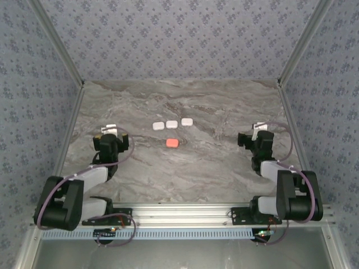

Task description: Insert wireless bluetooth earbuds into charging case

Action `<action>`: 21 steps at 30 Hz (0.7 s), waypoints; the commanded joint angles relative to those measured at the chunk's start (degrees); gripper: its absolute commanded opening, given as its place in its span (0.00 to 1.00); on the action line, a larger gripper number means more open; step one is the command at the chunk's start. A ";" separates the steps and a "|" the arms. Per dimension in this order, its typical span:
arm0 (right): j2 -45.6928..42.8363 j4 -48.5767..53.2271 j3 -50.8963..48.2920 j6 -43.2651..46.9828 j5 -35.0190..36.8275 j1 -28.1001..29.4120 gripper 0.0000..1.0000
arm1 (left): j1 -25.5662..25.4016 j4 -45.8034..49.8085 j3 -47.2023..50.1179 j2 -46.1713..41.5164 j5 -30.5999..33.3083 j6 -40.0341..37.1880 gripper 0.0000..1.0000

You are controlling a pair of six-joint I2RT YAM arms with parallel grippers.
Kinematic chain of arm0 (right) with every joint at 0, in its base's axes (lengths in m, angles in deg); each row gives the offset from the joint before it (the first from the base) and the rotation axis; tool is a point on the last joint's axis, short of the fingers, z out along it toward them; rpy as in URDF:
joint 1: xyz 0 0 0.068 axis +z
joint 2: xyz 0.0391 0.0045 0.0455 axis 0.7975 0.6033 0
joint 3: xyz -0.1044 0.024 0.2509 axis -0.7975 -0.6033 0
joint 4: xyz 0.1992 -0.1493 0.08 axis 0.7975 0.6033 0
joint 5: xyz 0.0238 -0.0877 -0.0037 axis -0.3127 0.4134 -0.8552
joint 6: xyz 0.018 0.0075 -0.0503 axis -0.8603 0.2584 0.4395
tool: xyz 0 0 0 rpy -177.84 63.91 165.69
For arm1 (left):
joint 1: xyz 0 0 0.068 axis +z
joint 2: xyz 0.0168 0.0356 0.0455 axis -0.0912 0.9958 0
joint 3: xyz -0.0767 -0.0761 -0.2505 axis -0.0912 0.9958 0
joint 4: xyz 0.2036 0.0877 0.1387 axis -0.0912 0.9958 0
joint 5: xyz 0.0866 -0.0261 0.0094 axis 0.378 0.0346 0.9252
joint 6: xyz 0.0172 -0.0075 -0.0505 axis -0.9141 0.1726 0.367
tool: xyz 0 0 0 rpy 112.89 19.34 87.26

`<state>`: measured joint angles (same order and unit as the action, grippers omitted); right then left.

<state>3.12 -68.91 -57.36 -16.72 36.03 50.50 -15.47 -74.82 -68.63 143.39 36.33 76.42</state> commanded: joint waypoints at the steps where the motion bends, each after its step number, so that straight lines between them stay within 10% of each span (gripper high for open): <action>1: 0.50 -6.43 0.74 1.22 -6.12 -0.20 1.00 | 1.77 -14.01 0.08 2.75 -8.32 -4.65 0.99; 9: 12.47 -20.99 -0.65 1.22 -5.40 1.22 1.00 | 9.87 -27.94 0.98 15.28 -20.57 -1.69 0.99; 21: 12.26 -13.04 3.16 -1.01 -3.32 0.20 1.00 | 12.71 -13.46 -6.87 15.95 -22.59 0.78 0.99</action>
<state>15.20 -81.61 -55.24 -16.94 31.42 50.45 -2.95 -90.93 -74.73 159.30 15.21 76.10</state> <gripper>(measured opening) 0.998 0.993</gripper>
